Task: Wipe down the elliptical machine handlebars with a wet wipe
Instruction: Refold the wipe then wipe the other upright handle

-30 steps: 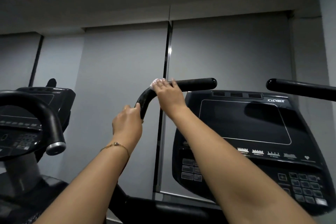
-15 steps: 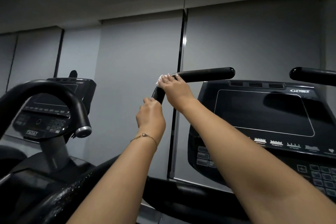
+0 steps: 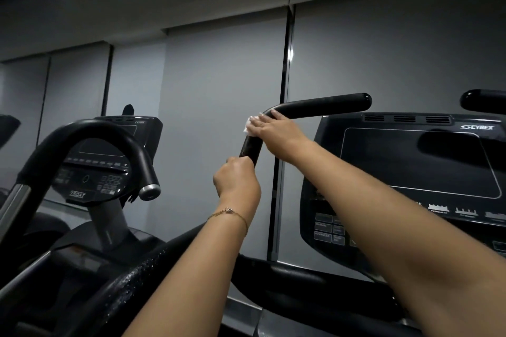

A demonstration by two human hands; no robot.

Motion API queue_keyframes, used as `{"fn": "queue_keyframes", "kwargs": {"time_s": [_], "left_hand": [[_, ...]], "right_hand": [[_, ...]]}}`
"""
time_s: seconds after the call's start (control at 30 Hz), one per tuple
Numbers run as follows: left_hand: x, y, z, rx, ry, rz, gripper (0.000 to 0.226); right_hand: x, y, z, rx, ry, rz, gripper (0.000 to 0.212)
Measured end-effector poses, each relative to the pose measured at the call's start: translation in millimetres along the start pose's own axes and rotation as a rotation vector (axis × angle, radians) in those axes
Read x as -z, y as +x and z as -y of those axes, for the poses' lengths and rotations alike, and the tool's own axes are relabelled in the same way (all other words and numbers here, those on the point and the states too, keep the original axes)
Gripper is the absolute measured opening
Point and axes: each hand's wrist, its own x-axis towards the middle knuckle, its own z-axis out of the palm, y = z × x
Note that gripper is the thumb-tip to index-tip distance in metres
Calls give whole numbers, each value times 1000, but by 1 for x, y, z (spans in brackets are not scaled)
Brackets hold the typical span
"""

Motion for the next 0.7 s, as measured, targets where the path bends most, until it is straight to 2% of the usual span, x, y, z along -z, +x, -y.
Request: {"fn": "queue_keyframes", "kwargs": {"time_s": [0.07,0.2,0.3,0.4,0.53,0.7], "left_hand": [[-2,-4,3,23,16,23,26],[-5,-14,7,1,69,5,22],[-5,-14,7,-15,82,11,23],[-4,-14,7,-21,109,23,23],[-2,-20,8,-66,157,41,22],[0,-22,13,-92,176,48,23]], "right_hand": [[2,-2,0,-18,22,-10,51],[-10,-29,20,161,57,53,57],[-6,-20,12,94,65,36,60],[-5,-17,22,-13,102,32,55],[-11,-35,33,162,81,103,60],[-9,-23,37,-6,79,93,54]]}}
